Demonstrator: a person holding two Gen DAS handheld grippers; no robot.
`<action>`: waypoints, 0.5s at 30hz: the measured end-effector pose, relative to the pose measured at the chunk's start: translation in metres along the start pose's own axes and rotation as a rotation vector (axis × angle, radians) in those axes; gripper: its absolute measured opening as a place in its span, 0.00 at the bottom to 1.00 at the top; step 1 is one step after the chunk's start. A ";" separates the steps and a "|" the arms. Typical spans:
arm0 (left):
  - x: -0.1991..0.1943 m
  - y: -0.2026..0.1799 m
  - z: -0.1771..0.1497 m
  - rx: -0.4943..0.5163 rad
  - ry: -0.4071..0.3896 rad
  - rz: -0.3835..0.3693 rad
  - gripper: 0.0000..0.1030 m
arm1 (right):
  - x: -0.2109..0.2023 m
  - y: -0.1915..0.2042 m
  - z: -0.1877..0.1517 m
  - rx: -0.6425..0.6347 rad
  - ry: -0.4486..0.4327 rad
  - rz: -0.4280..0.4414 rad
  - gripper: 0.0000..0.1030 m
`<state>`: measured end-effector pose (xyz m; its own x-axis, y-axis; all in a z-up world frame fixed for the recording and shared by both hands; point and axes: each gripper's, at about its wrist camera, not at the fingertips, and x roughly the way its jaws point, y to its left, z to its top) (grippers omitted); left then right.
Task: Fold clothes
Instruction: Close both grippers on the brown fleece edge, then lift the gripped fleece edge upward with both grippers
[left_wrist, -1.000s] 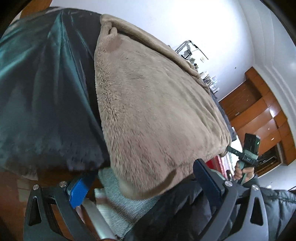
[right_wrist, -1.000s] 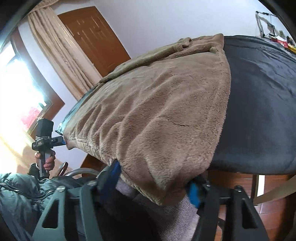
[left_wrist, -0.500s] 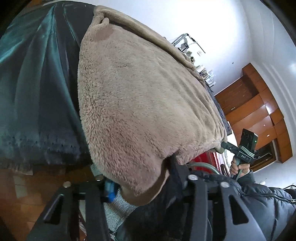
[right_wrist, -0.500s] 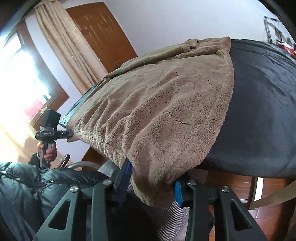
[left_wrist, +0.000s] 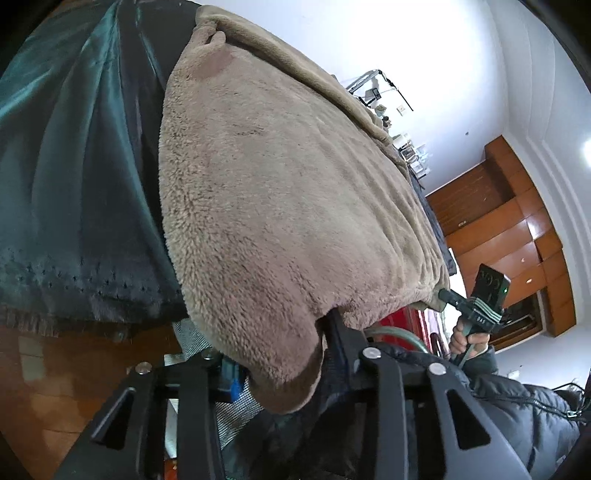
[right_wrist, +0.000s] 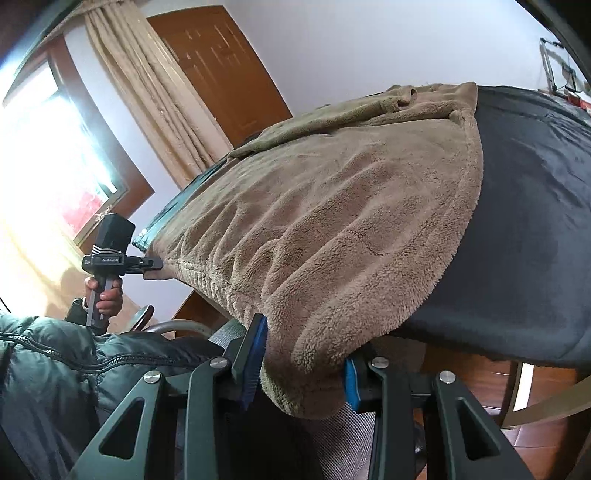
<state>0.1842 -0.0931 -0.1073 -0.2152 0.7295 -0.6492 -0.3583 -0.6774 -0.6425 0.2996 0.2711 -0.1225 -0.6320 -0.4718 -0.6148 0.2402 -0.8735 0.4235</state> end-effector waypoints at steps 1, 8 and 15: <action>0.001 0.001 0.001 -0.006 -0.001 -0.004 0.40 | 0.000 0.000 0.000 0.001 0.000 0.002 0.38; -0.013 -0.012 -0.007 0.051 -0.009 0.045 0.26 | -0.001 0.015 0.002 -0.076 -0.010 -0.051 0.29; -0.047 -0.034 -0.002 0.106 -0.105 0.021 0.22 | -0.022 0.026 0.016 -0.116 -0.150 -0.021 0.26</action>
<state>0.2079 -0.1046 -0.0555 -0.3159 0.7247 -0.6124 -0.4457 -0.6831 -0.5785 0.3083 0.2605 -0.0872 -0.7387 -0.4373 -0.5129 0.3033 -0.8952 0.3265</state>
